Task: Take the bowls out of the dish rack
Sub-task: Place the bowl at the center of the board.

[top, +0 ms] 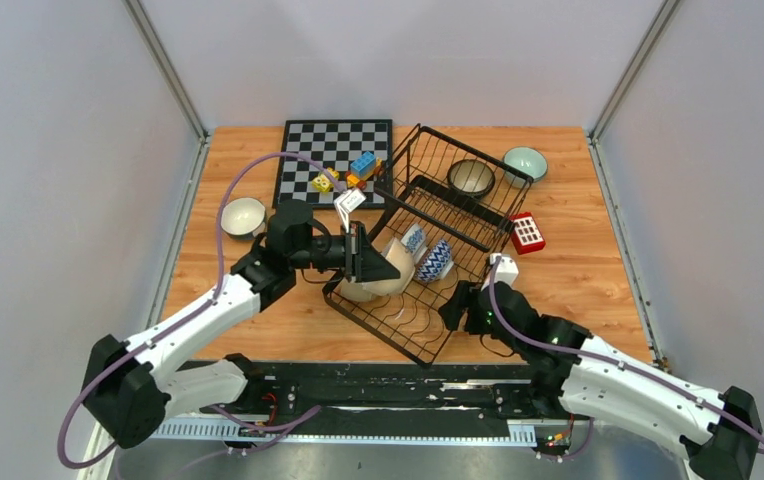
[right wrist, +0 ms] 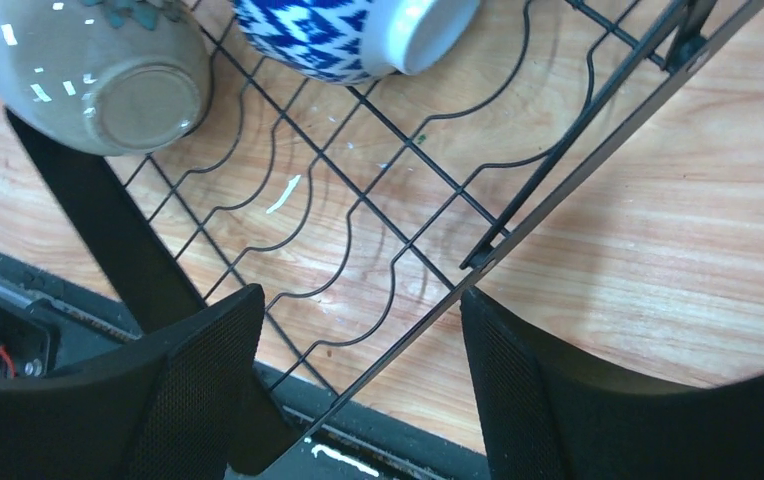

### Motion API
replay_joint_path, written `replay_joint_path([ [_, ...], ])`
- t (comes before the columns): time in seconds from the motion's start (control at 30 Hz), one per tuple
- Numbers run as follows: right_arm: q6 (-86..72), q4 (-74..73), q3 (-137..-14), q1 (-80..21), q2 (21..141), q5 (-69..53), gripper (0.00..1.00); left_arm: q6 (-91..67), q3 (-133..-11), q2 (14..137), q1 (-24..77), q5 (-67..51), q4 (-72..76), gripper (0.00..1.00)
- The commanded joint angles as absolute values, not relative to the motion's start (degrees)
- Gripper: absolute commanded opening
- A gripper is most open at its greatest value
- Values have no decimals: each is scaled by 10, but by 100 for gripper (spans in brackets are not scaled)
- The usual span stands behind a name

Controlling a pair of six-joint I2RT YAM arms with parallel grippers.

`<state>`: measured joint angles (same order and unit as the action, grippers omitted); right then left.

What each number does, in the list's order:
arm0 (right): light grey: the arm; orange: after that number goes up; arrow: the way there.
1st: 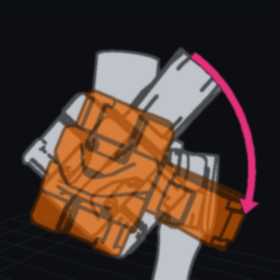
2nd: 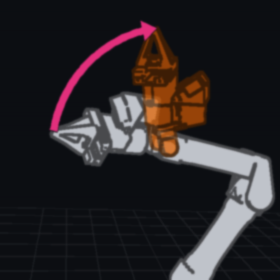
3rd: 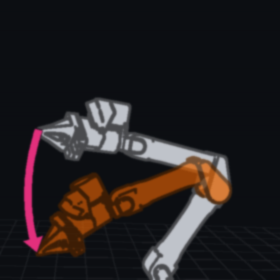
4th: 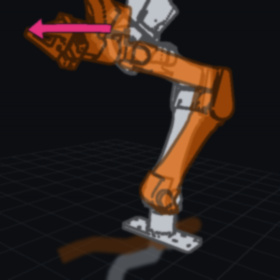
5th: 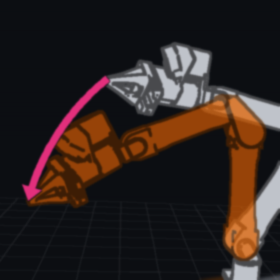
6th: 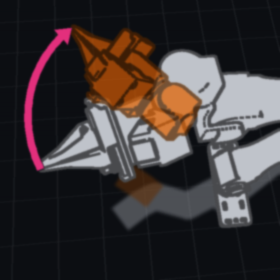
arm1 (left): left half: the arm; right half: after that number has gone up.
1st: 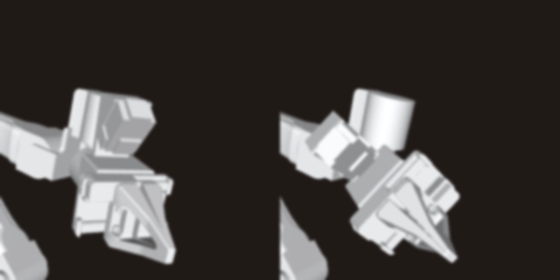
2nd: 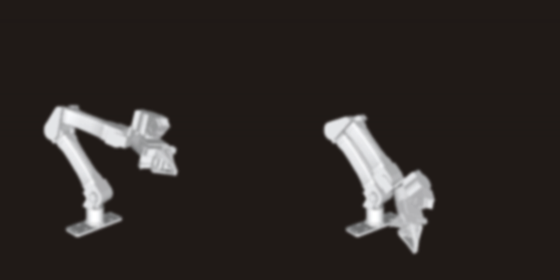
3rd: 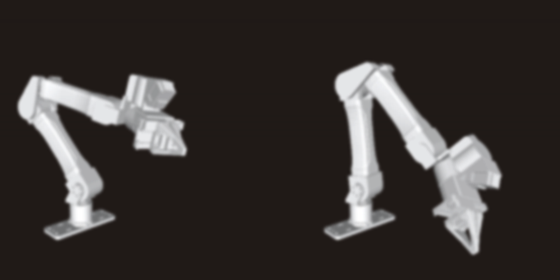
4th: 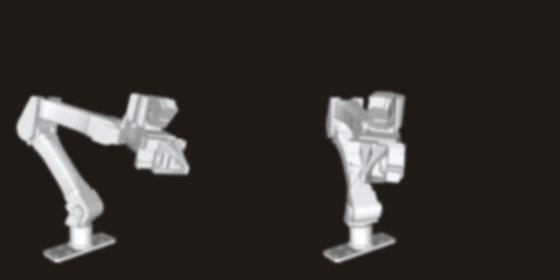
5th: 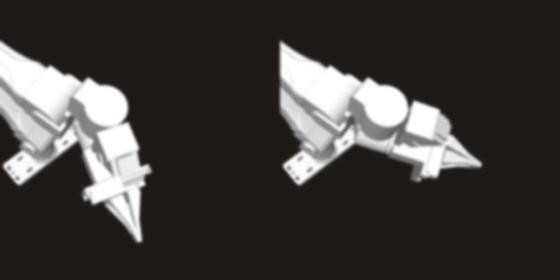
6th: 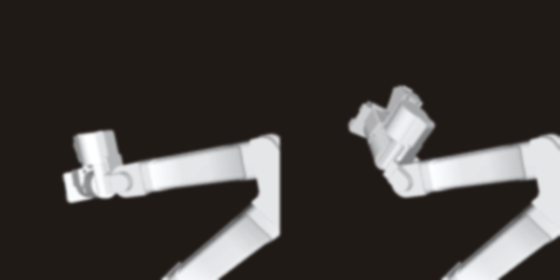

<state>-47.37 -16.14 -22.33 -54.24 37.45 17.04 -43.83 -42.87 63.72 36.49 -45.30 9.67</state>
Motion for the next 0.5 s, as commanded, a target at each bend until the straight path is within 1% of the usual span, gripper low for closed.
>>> replay_joint_path([
  [0.0,-417,-256,-281,-534,349,148,76,-308,-492,583,368,-415,-63,0],
  [0.13,-353,-306,-334,-534,322,103,77,-249,-519,550,368,-377,-155,0],
  [0.3,-287,-299,-392,-534,292,20,77,-178,-557,517,369,-315,-264,0],
  [0.4,-263,-298,-445,-534,310,-14,79,-127,-580,494,368,-275,-318,0],
  [0.47,-244,-301,-488,-534,348,-41,79,-98,-587,471,368,-259,-334,0],
])
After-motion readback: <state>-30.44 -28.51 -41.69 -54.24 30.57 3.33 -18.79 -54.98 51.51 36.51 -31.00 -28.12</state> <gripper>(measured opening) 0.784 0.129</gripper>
